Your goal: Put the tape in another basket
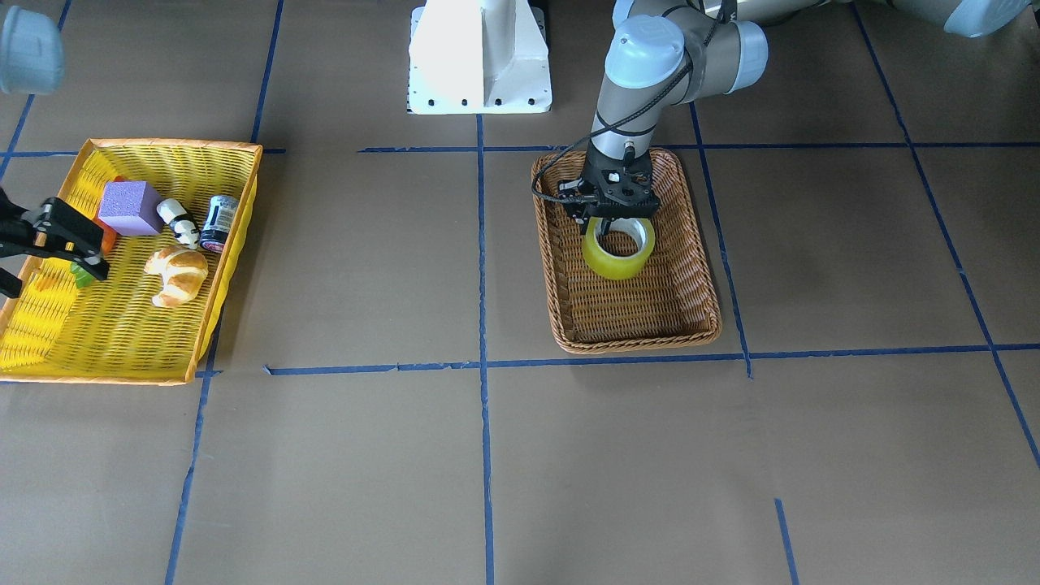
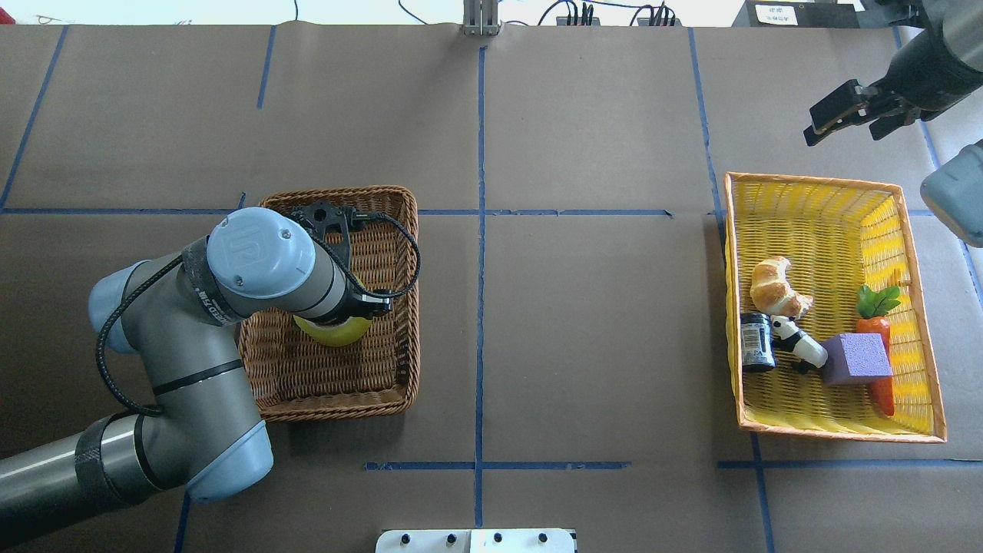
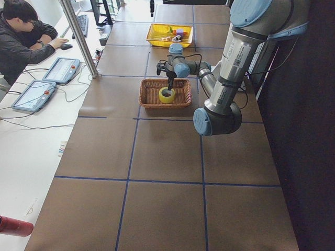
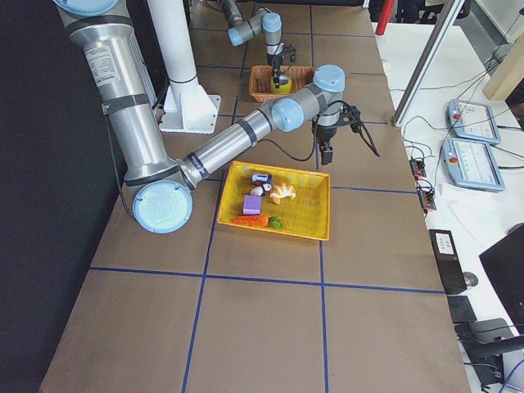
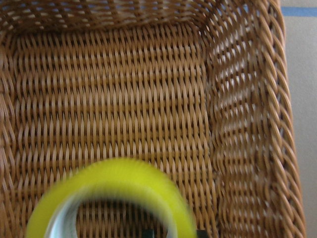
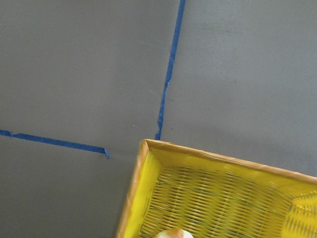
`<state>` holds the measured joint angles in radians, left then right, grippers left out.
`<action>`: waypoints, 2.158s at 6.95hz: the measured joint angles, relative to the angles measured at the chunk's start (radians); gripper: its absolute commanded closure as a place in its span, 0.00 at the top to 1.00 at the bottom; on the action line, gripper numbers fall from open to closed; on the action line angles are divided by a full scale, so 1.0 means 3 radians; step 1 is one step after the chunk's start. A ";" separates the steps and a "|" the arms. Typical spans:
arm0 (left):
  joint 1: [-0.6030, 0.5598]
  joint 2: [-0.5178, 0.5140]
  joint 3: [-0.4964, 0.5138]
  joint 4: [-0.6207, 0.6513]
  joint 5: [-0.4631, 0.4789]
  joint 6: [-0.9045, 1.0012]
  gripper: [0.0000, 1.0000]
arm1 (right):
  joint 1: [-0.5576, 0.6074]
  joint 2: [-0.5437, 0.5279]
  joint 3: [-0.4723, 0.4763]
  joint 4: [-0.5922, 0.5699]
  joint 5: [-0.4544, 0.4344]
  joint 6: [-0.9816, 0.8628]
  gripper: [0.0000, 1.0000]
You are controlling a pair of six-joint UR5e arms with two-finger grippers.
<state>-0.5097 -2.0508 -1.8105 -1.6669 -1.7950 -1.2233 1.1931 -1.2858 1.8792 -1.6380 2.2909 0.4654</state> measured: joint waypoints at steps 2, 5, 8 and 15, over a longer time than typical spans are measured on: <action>-0.0131 0.0000 -0.0094 0.0262 0.0014 0.0082 1.00 | 0.0139 -0.0095 0.0001 -0.0096 0.0005 -0.0332 1.00; -0.0785 0.0117 -0.0501 0.0689 -0.0539 0.0932 1.00 | 0.0375 -0.0345 -0.0013 -0.0283 0.0078 -0.1069 1.00; -0.1513 0.0639 -0.0661 0.0741 -0.1089 0.1876 1.00 | 0.0905 -0.0930 -0.0149 -0.0289 0.0457 -0.1785 1.00; -0.2881 0.1580 -0.0195 0.0729 -0.1886 0.3665 1.00 | 0.1482 -0.1096 -0.0813 -0.0192 0.0620 -0.2261 1.00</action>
<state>-1.3739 -1.5769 -1.8689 -1.4480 -2.3607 -0.1238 1.6377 -1.6144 1.6354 -1.6958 2.4770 -0.2129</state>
